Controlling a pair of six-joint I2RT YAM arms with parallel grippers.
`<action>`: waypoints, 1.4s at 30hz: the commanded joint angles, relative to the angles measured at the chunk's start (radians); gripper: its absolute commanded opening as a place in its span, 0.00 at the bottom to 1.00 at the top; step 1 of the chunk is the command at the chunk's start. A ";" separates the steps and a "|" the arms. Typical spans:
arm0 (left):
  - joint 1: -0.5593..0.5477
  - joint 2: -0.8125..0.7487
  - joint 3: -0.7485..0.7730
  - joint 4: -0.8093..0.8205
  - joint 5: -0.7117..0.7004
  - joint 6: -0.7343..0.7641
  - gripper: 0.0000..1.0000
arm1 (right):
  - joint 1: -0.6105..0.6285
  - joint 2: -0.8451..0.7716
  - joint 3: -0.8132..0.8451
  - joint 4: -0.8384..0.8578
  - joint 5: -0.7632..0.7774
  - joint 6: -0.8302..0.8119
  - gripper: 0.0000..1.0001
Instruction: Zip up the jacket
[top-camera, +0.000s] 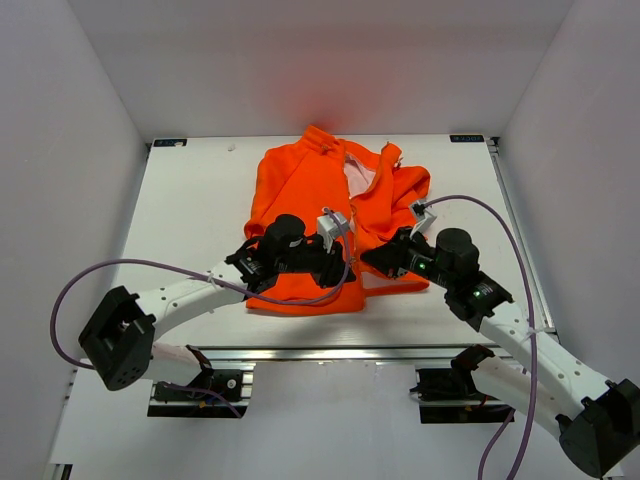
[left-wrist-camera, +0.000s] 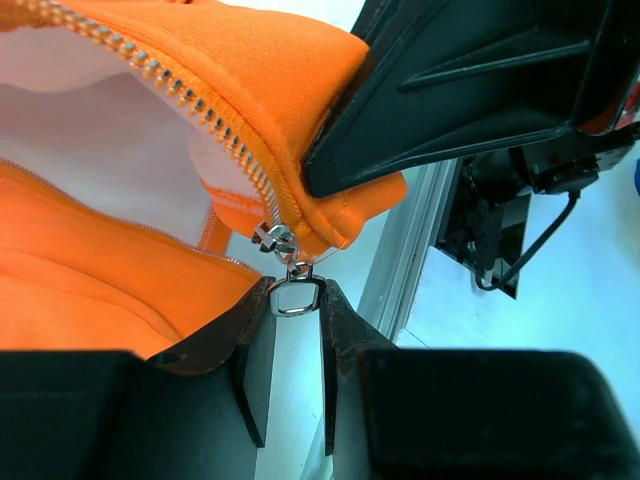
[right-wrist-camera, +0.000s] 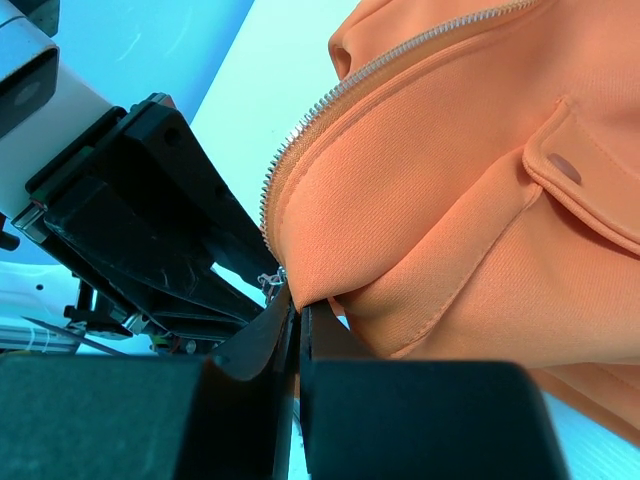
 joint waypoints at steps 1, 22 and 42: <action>0.002 -0.051 -0.001 0.009 -0.040 -0.004 0.00 | -0.002 0.002 0.054 0.026 0.013 -0.022 0.00; -0.011 -0.021 -0.059 -0.134 0.069 -0.215 0.00 | -0.005 0.111 0.170 0.051 0.180 -0.008 0.00; -0.135 -0.101 0.051 -0.376 -0.327 -0.245 0.72 | -0.045 0.045 0.120 0.071 0.007 -0.016 0.00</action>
